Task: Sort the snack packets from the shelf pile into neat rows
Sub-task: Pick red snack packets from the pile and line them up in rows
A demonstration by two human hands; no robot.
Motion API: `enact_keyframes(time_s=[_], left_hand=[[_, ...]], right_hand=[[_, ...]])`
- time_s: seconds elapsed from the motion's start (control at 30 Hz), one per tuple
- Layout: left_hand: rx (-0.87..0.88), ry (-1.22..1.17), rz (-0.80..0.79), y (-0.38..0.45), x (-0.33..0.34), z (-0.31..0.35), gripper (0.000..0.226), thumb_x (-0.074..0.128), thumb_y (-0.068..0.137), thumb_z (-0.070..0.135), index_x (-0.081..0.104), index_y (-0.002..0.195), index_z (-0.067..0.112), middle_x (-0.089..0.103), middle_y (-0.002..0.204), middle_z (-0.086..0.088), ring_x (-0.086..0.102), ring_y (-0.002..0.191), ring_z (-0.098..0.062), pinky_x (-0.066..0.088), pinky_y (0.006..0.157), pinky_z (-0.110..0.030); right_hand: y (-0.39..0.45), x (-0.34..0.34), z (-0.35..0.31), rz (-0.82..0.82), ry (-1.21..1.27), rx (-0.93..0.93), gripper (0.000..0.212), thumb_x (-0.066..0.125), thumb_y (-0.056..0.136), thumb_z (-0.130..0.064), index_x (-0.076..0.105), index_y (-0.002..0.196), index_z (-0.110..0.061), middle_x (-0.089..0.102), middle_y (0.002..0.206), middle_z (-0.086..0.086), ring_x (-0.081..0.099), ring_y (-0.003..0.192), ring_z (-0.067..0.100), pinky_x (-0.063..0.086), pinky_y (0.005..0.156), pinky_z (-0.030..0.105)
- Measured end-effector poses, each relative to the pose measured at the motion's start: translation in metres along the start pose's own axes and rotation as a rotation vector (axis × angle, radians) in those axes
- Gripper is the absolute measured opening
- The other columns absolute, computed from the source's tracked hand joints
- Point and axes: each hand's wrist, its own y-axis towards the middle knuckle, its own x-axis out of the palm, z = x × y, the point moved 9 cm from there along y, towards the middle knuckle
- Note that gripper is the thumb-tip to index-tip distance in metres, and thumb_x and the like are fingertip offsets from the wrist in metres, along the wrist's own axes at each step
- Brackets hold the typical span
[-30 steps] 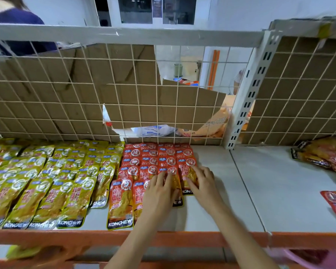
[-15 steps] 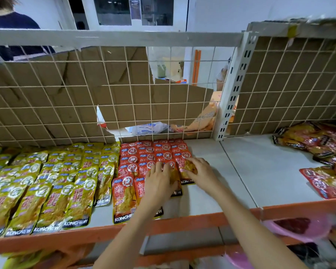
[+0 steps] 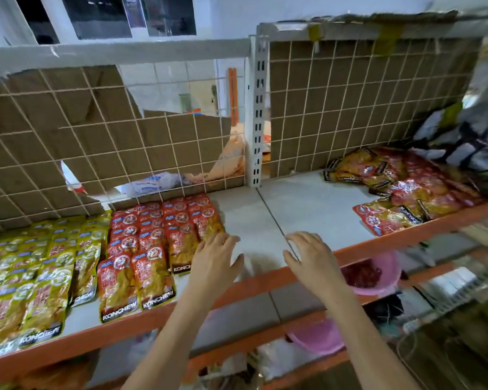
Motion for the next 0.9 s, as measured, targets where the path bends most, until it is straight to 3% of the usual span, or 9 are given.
enact_keyframes(time_s=[0.23, 0.33, 0.47, 0.63, 0.7, 0.8, 0.9], left_hand=[[0.079, -0.058, -0.082, 0.011, 0.044, 0.132, 0.04, 0.041, 0.07, 0.043, 0.071, 0.086, 0.023, 0.069, 0.081, 0.005, 0.068, 0.073, -0.019, 0.053, 0.061, -0.028], [0.089, -0.1, -0.117, 0.018, 0.059, 0.19, 0.041, 0.042, 0.069, 0.043, 0.071, 0.087, 0.021, 0.068, 0.081, 0.003, 0.067, 0.072, -0.021, 0.053, 0.06, -0.03], [0.061, -0.257, -0.18, 0.027, 0.085, 0.25, 0.044, 0.044, 0.072, 0.045, 0.07, 0.096, 0.018, 0.069, 0.094, -0.002, 0.067, 0.087, -0.027, 0.055, 0.073, -0.039], [0.1, -0.311, -0.217, 0.046, 0.103, 0.31, 0.07, 0.026, 0.071, 0.057, 0.065, 0.114, 0.018, 0.064, 0.112, 0.0, 0.057, 0.108, -0.021, 0.044, 0.093, -0.034], [0.143, -0.324, -0.224, 0.061, 0.108, 0.33, 0.065, 0.03, 0.076, 0.057, 0.063, 0.116, 0.018, 0.062, 0.113, 0.002, 0.056, 0.108, -0.019, 0.043, 0.093, -0.032], [0.19, -0.339, -0.214, 0.091, 0.115, 0.352, 0.038, 0.051, 0.09, 0.041, 0.059, 0.12, 0.02, 0.059, 0.117, 0.005, 0.054, 0.11, -0.015, 0.039, 0.093, -0.025], [0.191, -0.373, -0.181, 0.131, 0.123, 0.367, 0.036, 0.056, 0.091, 0.034, 0.057, 0.123, 0.019, 0.058, 0.117, 0.003, 0.051, 0.112, -0.015, 0.037, 0.094, -0.025]], right_hand=[[-0.071, -0.059, 0.122, 0.024, 0.021, 0.174, 0.038, 0.056, 0.092, -0.027, 0.056, 0.127, -0.014, 0.057, 0.126, 0.001, 0.05, 0.12, 0.021, 0.038, 0.101, 0.031], [-0.102, -0.08, 0.171, 0.016, 0.048, 0.23, 0.036, 0.055, 0.093, -0.029, 0.056, 0.126, -0.016, 0.057, 0.125, -0.002, 0.051, 0.117, 0.018, 0.04, 0.098, 0.029], [-0.14, -0.103, 0.231, -0.008, 0.071, 0.303, 0.036, 0.049, 0.096, -0.034, 0.051, 0.13, -0.023, 0.052, 0.128, -0.008, 0.049, 0.117, 0.011, 0.041, 0.094, 0.023], [-0.16, -0.126, 0.287, 0.007, 0.124, 0.391, 0.031, 0.049, 0.096, -0.034, 0.05, 0.126, -0.029, 0.053, 0.124, -0.01, 0.051, 0.113, 0.01, 0.045, 0.09, 0.022], [-0.161, -0.132, 0.306, 0.019, 0.135, 0.416, 0.03, 0.048, 0.096, -0.035, 0.051, 0.126, -0.03, 0.055, 0.122, -0.011, 0.052, 0.112, 0.009, 0.047, 0.088, 0.023], [-0.151, -0.142, 0.327, 0.045, 0.126, 0.408, 0.032, 0.049, 0.096, -0.036, 0.052, 0.126, -0.028, 0.058, 0.12, -0.012, 0.054, 0.109, 0.005, 0.045, 0.091, 0.02], [-0.131, -0.152, 0.351, 0.067, 0.166, 0.412, 0.031, 0.051, 0.095, -0.036, 0.054, 0.125, -0.027, 0.057, 0.116, -0.013, 0.054, 0.103, 0.002, 0.045, 0.089, 0.019]])
